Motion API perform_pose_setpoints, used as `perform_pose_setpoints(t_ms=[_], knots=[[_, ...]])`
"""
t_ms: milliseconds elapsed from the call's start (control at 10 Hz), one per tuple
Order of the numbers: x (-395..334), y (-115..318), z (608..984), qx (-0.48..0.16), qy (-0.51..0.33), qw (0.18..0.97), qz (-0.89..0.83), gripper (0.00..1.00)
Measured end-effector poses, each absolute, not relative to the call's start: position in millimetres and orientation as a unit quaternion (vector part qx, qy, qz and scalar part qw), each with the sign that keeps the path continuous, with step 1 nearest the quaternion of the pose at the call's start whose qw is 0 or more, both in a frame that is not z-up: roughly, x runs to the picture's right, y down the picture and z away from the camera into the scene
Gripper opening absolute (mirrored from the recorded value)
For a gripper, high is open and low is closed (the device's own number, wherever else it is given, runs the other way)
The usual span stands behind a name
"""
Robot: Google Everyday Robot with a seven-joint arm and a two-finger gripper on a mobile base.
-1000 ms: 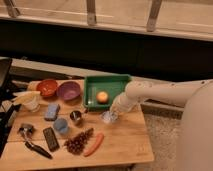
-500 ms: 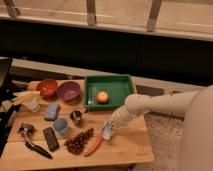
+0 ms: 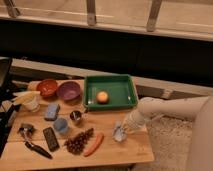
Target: Wipe table surface with towel
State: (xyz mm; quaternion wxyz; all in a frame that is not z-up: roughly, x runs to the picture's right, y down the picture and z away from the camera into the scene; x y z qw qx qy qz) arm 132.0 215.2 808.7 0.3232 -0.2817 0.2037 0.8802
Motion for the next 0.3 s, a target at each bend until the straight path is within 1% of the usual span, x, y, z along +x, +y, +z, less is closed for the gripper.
perform_pose_setpoints(t_ms=[300], knots=[[147,182,828,-0.267,0.191,0.317,0.890,0.00]])
